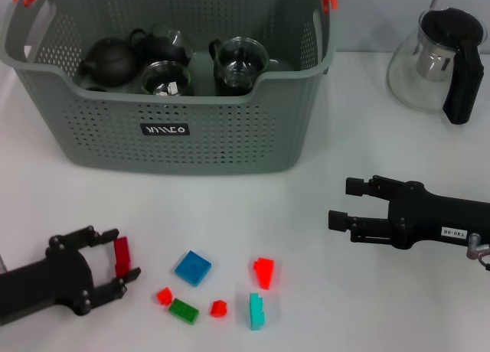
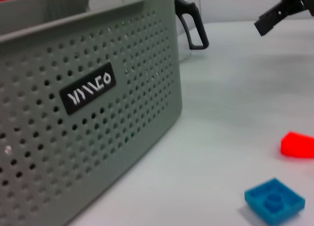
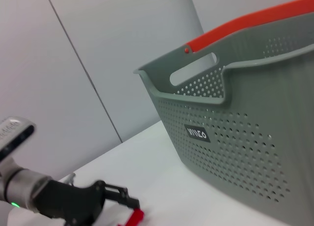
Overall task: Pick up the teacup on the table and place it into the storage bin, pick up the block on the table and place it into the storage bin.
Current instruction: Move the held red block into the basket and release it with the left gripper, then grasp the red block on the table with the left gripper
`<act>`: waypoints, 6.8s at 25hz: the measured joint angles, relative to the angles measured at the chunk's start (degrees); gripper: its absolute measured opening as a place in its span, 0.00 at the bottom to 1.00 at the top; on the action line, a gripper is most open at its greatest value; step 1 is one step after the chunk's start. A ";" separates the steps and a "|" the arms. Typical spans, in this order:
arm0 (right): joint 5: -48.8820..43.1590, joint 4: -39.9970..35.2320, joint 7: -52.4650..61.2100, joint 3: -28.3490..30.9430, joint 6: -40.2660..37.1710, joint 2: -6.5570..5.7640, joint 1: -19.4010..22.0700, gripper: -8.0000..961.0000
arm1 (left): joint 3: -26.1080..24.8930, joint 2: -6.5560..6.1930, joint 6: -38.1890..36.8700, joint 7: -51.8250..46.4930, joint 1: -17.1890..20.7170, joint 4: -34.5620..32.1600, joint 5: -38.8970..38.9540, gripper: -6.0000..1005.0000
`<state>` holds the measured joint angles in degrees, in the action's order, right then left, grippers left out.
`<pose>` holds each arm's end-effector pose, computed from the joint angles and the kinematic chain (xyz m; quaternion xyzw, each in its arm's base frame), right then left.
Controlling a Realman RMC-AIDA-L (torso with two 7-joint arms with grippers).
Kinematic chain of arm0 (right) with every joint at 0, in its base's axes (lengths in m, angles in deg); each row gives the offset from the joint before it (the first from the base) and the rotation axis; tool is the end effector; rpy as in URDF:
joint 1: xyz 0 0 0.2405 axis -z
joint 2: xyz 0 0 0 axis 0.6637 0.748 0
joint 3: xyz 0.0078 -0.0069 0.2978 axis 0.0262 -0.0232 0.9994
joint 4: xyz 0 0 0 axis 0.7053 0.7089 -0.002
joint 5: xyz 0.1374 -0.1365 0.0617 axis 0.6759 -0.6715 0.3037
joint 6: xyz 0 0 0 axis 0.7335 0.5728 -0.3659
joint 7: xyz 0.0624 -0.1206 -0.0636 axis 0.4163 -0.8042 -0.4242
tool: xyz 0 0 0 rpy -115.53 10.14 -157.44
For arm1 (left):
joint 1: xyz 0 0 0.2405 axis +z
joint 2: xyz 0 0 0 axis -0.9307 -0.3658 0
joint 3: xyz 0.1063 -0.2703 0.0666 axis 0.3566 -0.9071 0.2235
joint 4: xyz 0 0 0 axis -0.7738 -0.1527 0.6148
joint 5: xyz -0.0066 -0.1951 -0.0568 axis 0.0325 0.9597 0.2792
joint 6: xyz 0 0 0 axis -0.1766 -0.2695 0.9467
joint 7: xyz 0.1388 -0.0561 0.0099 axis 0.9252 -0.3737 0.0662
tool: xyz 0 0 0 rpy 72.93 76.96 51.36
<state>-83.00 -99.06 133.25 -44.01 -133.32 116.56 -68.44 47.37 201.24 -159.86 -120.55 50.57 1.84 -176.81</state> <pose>0.3010 0.3168 -0.0531 -0.9149 0.2775 0.2770 0.0962 -0.3939 0.2406 -0.0433 -0.9411 -0.1166 -0.1349 0.2874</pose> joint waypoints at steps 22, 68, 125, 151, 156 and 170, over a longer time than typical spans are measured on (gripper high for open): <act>0.24 -0.11 0.36 0.00 1.08 0.05 -0.53 0.96 | -11.96 -3.66 -15.04 -38.70 -18.78 -0.73 27.56 0.65; 0.05 0.00 0.37 0.53 1.32 0.35 -1.06 0.96 | 1.45 -1.20 -14.91 -40.42 -4.61 -4.64 33.44 0.54; 0.23 -0.12 2.66 1.23 1.99 0.61 -1.09 0.96 | 1.42 0.65 -2.43 -0.01 0.50 3.62 -3.11 0.55; -0.04 -0.09 2.73 1.23 1.99 0.44 -1.01 0.96 | 1.03 0.51 -0.55 3.36 -0.03 5.63 -2.70 0.27; -0.02 -0.09 2.73 1.23 1.98 0.42 -1.01 0.96 | 1.11 0.47 -0.65 3.03 -0.55 5.58 -3.03 0.18; 0.00 -0.09 2.73 1.23 1.91 0.35 -1.00 0.96 | -2.15 0.19 -2.52 1.45 -0.74 5.49 -1.74 0.10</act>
<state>-83.00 -99.15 135.98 -42.78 -131.40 116.91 -69.44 45.22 201.43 -162.38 -119.11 49.84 7.33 -178.54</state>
